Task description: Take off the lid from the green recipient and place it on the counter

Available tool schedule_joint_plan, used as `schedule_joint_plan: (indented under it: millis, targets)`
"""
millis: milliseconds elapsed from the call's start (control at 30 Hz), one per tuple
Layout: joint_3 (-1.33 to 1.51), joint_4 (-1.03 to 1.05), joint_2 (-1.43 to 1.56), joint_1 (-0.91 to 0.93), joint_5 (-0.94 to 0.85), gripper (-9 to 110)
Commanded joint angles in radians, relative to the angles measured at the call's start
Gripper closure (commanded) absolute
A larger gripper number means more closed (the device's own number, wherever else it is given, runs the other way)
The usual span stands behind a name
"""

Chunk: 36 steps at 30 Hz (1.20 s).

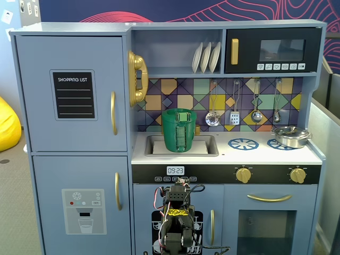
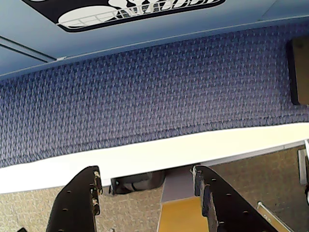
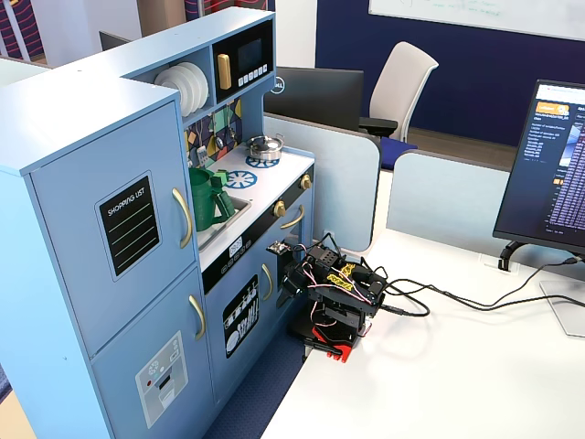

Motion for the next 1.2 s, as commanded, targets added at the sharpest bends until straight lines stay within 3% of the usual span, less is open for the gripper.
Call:
schedule_joint_plan:
  millis: [0, 500, 1000, 1067, 1167]
  targets:
    - [-0.006, 0.183, -0.006, 0.092, 0.026, 101]
    - [-0.029, 0.138, -0.006, 0.129, -0.012, 101]
    - [-0.713, -0.448, -0.268, 0.104, -0.166, 101]
    - [-0.802, -0.548, -0.327, 0.100, -0.149, 97]
    - [-0.893, -0.686, -0.403, 0.109, -0.081, 82]
